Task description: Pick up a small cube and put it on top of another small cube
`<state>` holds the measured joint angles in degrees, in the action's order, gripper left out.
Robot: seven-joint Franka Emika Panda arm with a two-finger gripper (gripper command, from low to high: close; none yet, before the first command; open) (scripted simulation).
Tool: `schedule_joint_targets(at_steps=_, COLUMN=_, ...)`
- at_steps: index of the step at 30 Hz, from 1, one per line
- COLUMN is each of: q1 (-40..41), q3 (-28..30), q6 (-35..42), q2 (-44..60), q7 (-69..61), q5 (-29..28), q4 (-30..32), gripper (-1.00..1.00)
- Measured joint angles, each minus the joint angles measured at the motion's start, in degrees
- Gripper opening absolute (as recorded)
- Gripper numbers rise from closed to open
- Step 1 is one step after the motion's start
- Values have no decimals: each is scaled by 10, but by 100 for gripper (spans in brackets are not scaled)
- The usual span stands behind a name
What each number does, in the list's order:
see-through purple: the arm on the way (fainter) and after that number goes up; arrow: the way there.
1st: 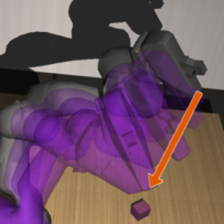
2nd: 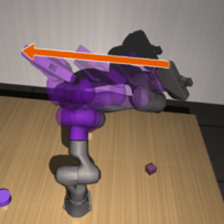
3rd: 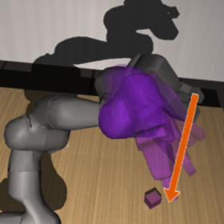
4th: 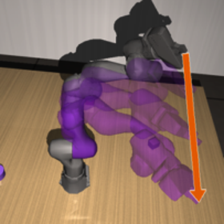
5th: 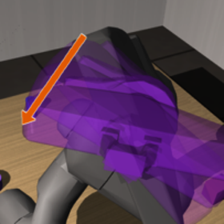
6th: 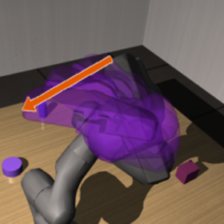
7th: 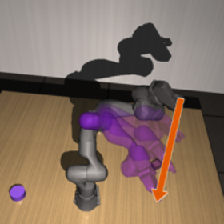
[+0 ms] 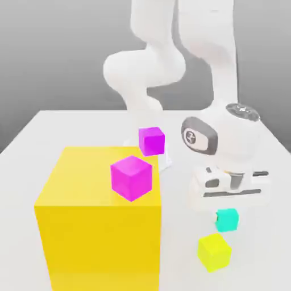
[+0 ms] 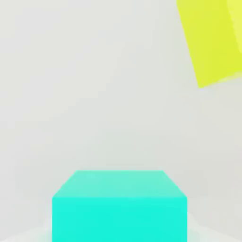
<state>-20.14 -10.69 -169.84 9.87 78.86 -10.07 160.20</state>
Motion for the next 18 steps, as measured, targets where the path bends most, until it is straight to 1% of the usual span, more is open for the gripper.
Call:
schedule_joint_targets(at_steps=3, q1=12, q3=-30, q6=46, q2=-58, q7=-50, q5=61, q4=11, gripper=-100)
schedule_joint_targets(at_steps=4, q1=8, q3=-31, q6=58, q2=-66, q7=-72, q5=69, q4=5, gripper=-100)
schedule_joint_targets(at_steps=7, q1=40, q3=-24, q6=121, q2=-95, q7=-152, q5=84, q4=-32, gripper=-100)
schedule_joint_targets(at_steps=18, q1=124, q3=75, q6=393, q2=-206, q7=-444, q5=91, q4=-194, gripper=-100)
